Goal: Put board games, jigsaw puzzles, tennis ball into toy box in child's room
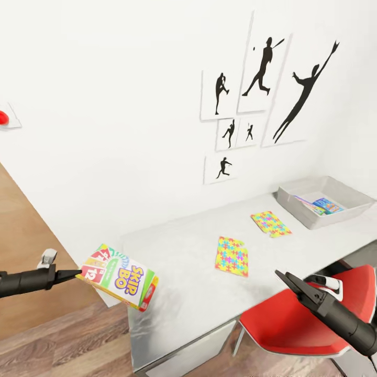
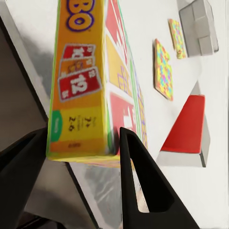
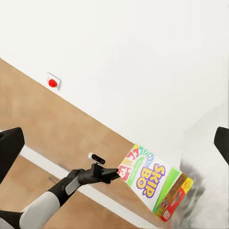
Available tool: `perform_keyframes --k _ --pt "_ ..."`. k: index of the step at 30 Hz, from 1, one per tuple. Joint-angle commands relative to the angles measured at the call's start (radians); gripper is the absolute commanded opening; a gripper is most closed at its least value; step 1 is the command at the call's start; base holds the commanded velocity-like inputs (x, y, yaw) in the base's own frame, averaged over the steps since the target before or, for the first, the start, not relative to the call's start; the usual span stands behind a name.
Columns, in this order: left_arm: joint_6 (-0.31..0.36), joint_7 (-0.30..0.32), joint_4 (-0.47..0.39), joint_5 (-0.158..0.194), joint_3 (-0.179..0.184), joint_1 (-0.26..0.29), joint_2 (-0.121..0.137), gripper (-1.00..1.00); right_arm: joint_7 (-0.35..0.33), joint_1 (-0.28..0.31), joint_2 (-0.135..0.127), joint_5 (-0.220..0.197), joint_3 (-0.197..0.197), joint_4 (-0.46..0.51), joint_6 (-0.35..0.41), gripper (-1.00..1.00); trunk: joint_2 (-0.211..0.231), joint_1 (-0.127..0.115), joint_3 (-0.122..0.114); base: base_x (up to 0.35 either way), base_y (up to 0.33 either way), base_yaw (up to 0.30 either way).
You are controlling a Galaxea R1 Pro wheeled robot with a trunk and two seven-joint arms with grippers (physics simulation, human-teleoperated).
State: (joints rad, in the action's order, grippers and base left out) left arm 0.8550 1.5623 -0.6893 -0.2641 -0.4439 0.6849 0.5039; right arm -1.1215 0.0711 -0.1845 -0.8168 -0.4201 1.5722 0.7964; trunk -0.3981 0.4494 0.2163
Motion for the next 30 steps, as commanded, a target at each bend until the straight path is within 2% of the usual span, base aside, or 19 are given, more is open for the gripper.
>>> perform_keyframes --k 1,4,10,24,30 --pt "0.01 0.009 -0.001 0.002 -0.002 0.001 0.0 -1.0 -0.01 0.001 -0.001 -0.002 -0.008 0.0 0.006 1.0 -0.002 0.001 0.001 0.0 0.0 -0.223" --pt "0.01 0.009 -0.001 0.03 0.0 0.001 0.003 -1.0 -0.021 0.001 -0.002 0.001 -0.019 0.0 0.006 1.0 -0.002 0.001 -0.002 -0.002 0.0 -0.223" --pt "0.01 0.009 -0.001 0.056 0.002 0.001 0.012 -1.0 -0.029 0.001 -0.005 0.003 -0.028 -0.002 0.005 1.0 -0.002 0.001 -0.009 -0.084 0.0 -0.223" --pt "0.01 0.009 -0.001 0.06 0.003 0.0 0.015 -1.0 -0.047 -0.001 -0.006 0.01 -0.08 -0.013 0.002 1.0 -0.002 0.001 -0.024 -0.068 0.0 -0.223" --pt "0.01 0.009 -0.001 0.06 0.002 -0.001 0.015 -1.0 -0.097 -0.011 -0.006 0.064 -0.107 -0.016 -0.054 1.0 -0.002 0.001 -0.031 -0.003 0.0 -0.223"
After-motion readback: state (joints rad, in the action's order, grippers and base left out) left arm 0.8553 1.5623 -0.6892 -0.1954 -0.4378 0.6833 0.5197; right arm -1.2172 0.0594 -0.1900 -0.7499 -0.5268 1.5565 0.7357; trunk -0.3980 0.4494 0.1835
